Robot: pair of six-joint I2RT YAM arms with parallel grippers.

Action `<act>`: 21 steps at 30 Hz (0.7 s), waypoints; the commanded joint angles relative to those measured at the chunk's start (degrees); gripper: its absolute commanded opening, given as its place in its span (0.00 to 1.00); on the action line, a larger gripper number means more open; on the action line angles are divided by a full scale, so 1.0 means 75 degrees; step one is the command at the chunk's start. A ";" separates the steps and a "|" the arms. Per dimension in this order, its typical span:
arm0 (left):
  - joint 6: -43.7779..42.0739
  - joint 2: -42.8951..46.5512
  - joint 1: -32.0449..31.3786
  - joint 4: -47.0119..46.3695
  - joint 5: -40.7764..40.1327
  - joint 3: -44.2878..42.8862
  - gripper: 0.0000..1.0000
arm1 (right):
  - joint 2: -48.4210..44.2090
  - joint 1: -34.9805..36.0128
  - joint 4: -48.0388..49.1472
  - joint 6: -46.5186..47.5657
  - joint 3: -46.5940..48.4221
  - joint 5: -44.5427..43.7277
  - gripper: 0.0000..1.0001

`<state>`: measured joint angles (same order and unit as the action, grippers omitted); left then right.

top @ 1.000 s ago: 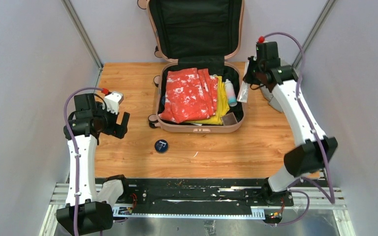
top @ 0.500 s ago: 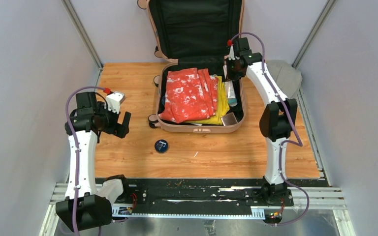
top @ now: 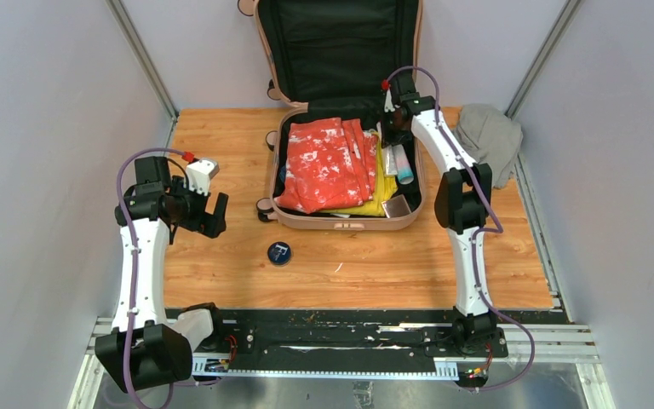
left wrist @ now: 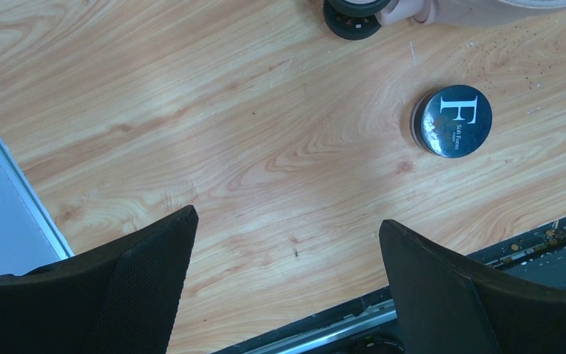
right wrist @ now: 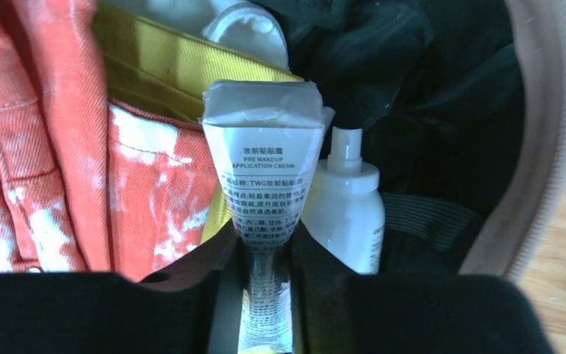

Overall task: Pack the luggage
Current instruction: Place the makeup in the luggage.

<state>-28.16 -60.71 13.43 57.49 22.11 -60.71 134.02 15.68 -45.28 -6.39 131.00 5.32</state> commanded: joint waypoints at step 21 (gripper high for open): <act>-0.0129 0.0167 0.0039 0.0045 0.0171 0.0007 1.00 | -0.0391 -0.0332 0.0419 -0.1399 -0.0282 0.0700 0.05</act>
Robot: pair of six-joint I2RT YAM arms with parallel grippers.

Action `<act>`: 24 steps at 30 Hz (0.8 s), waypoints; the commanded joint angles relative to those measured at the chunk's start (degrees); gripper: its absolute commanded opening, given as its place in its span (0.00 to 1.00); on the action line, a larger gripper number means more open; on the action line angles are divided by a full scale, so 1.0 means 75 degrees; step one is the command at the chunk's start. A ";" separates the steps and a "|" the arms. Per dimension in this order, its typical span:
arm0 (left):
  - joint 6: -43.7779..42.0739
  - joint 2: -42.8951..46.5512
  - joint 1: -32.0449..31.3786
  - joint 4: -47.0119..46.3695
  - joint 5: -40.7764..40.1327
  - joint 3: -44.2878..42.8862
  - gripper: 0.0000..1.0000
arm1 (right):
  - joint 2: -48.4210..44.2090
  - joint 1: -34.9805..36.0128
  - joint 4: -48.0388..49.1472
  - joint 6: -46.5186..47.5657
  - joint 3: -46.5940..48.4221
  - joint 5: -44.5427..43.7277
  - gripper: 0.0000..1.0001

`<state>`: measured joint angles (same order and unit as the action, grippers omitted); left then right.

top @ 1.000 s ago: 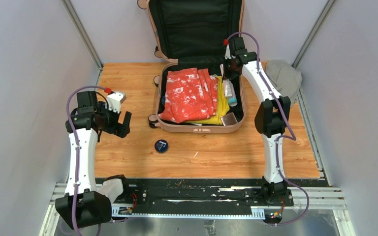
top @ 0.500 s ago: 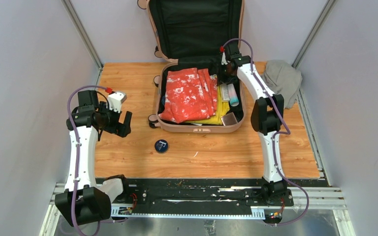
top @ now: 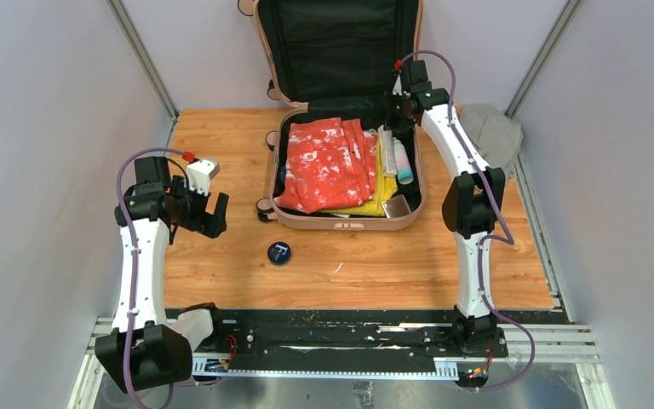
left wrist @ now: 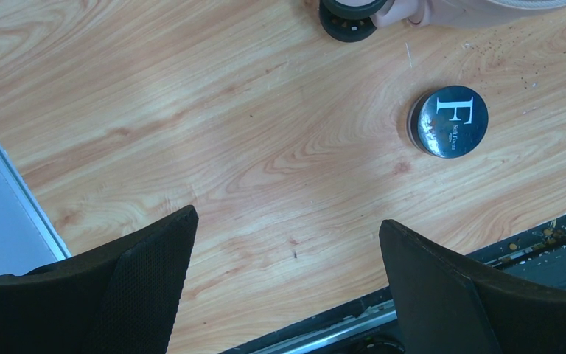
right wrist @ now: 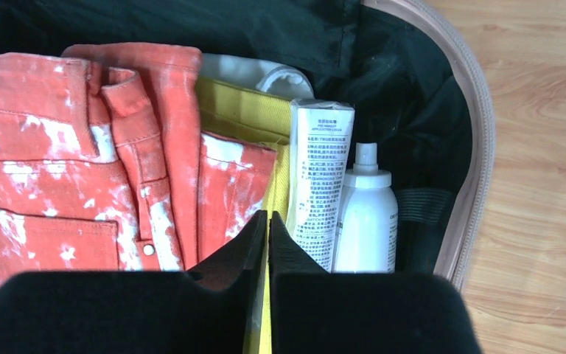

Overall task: Pack the luggage
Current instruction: Place the makeup in the luggage, then pick up the makeup from the center of the board.

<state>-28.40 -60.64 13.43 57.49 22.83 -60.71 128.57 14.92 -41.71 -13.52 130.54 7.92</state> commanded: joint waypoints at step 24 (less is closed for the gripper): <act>-0.0052 0.0426 0.0047 0.0085 -0.0302 0.0021 1.00 | -0.3761 0.1641 0.0696 0.0426 -0.3711 -0.0536 0.52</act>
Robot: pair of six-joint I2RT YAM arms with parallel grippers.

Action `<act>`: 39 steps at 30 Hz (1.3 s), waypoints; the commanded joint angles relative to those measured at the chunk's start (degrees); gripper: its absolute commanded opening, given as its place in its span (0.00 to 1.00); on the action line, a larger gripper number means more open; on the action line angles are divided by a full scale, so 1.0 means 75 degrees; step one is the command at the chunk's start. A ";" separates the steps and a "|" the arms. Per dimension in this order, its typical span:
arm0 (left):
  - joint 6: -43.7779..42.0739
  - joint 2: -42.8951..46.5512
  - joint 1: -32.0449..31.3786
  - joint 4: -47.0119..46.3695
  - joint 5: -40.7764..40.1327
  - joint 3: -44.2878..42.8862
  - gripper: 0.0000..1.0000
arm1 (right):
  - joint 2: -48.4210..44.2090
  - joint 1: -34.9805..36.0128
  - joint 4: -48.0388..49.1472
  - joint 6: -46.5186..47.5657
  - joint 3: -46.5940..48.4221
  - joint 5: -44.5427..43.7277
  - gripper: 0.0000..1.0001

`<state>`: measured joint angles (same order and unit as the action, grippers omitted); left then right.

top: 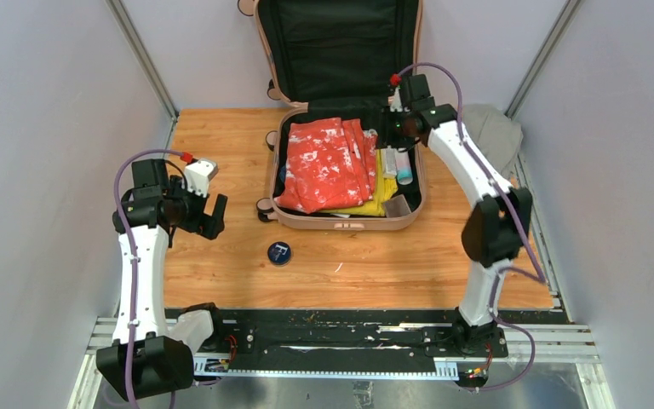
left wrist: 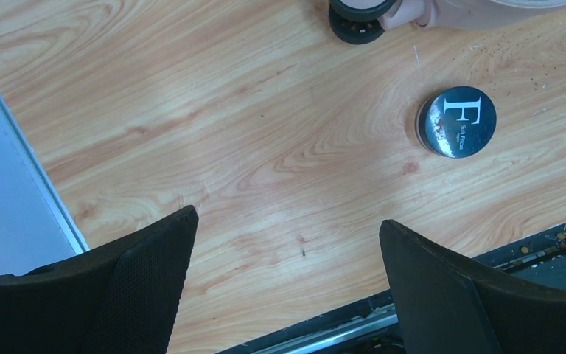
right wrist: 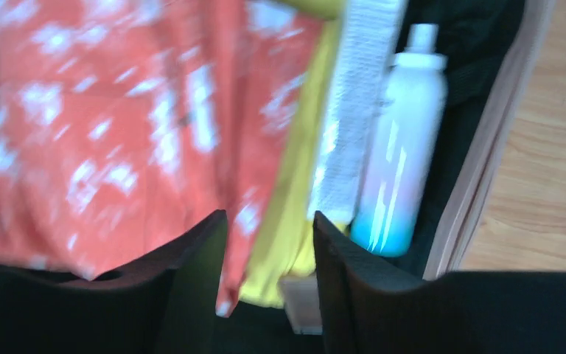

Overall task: Pack the luggage
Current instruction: Pick up the makeup from the center of the board.

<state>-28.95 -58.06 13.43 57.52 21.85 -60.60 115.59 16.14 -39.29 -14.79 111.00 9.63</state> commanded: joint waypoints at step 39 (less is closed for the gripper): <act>0.0224 0.0036 0.0043 0.0111 -0.0162 -0.0258 1.00 | 0.0409 0.7158 0.1486 -0.0254 -0.2154 -0.2294 1.00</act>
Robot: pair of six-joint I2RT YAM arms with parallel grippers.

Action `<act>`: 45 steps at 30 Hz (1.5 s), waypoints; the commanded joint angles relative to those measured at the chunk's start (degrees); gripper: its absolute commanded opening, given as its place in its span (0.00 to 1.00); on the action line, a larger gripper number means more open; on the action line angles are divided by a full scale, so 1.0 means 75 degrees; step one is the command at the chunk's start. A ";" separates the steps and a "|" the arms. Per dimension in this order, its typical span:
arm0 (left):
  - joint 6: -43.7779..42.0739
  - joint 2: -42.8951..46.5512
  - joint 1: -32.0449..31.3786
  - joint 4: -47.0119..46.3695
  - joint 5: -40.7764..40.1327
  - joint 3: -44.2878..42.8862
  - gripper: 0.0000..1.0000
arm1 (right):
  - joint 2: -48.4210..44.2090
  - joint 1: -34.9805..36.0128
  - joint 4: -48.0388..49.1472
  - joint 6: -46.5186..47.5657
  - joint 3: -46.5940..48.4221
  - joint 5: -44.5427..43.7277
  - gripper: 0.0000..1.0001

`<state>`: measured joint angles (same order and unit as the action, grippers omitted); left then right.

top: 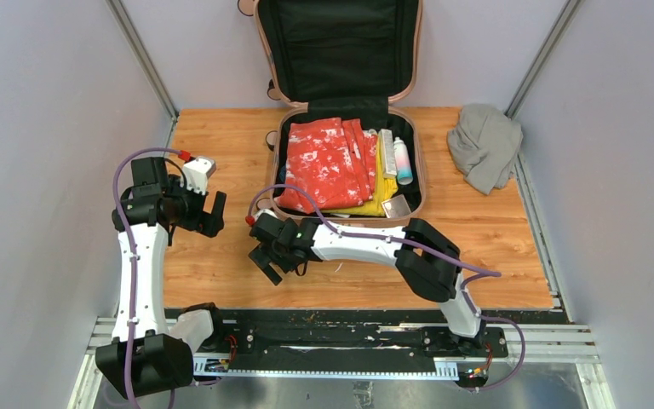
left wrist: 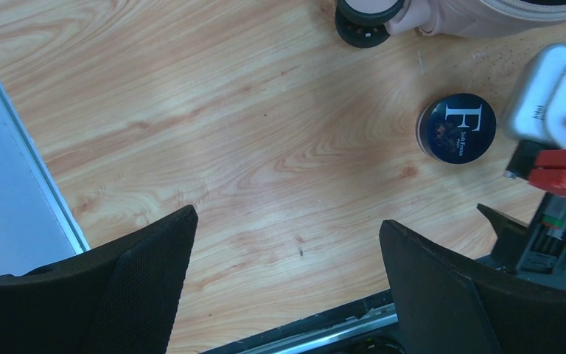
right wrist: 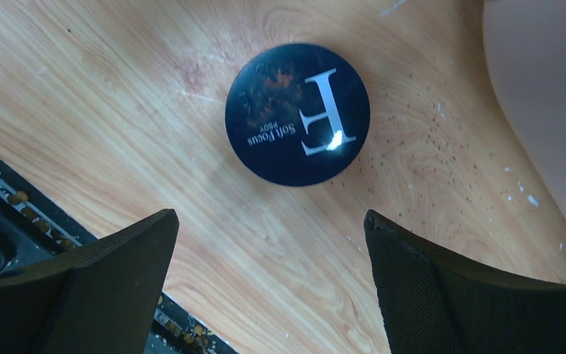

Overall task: Pack the luggage
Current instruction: Pick up the makeup from the center of the board.

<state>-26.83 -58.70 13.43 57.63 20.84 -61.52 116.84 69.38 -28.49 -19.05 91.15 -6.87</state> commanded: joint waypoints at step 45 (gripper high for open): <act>0.0017 0.0449 0.0039 0.0168 0.0068 -0.0128 1.00 | -0.1872 -0.0537 0.0154 0.0903 -0.0285 -0.0768 0.37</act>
<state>-26.79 -56.05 13.43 57.91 20.78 -61.52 115.39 68.20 -25.26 -13.32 91.15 -9.74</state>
